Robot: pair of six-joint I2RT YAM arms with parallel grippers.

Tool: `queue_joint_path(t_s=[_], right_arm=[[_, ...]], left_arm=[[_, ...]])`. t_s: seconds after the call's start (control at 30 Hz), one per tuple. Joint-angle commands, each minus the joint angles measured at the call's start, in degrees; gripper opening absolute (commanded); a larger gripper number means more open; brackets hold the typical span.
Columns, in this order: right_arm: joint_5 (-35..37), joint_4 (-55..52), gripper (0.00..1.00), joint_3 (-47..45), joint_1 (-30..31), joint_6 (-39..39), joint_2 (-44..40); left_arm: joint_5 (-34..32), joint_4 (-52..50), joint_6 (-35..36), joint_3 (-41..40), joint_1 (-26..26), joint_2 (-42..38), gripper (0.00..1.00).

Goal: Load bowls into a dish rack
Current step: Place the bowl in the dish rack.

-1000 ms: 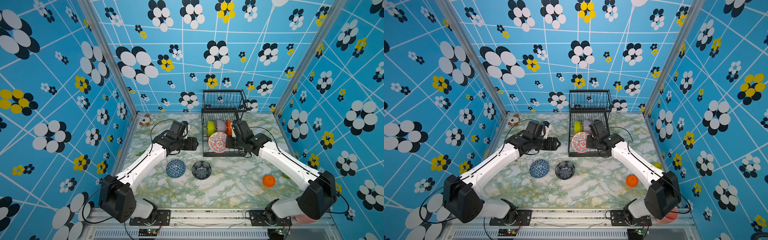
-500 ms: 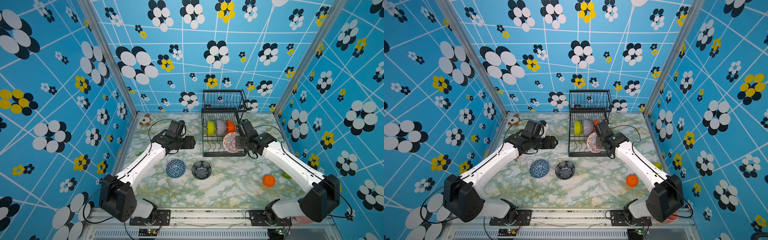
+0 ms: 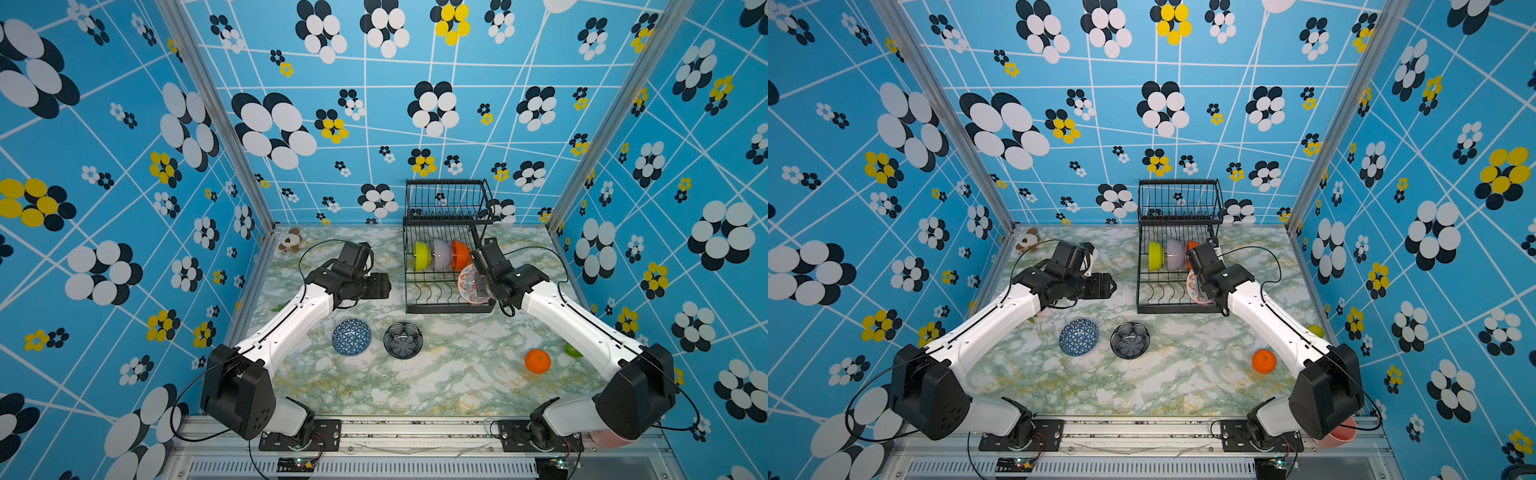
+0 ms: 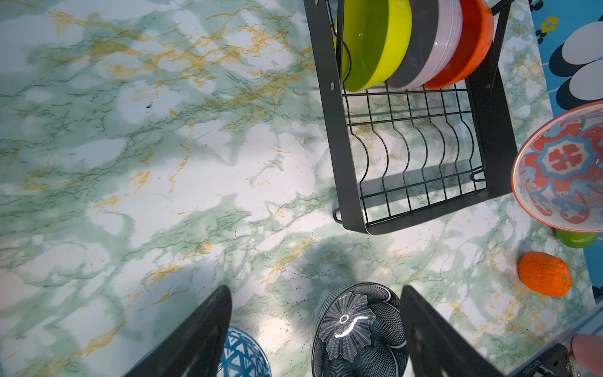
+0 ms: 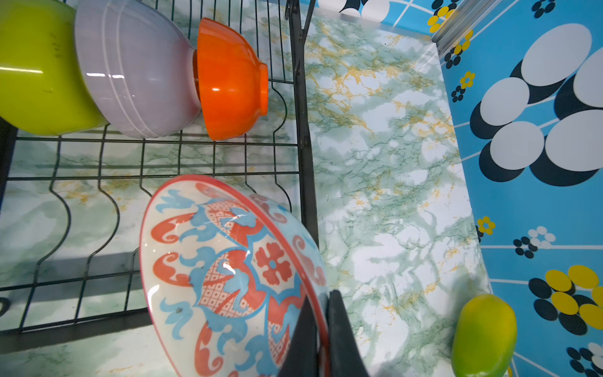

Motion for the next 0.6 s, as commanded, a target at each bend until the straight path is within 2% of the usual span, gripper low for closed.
queue_joint_path(t_s=[0.0, 0.57], right_arm=[[5.2, 2.7, 0.00, -0.4, -0.3, -2.0, 0.6], [12.5, 5.9, 0.00, 2.4, -0.2, -9.3, 8.3]], left_arm=[[-0.5, -1.2, 0.0, -0.2, 0.4, 0.8, 0.82], [-0.4, -1.4, 0.2, -0.1, 0.4, 1.5, 0.81]])
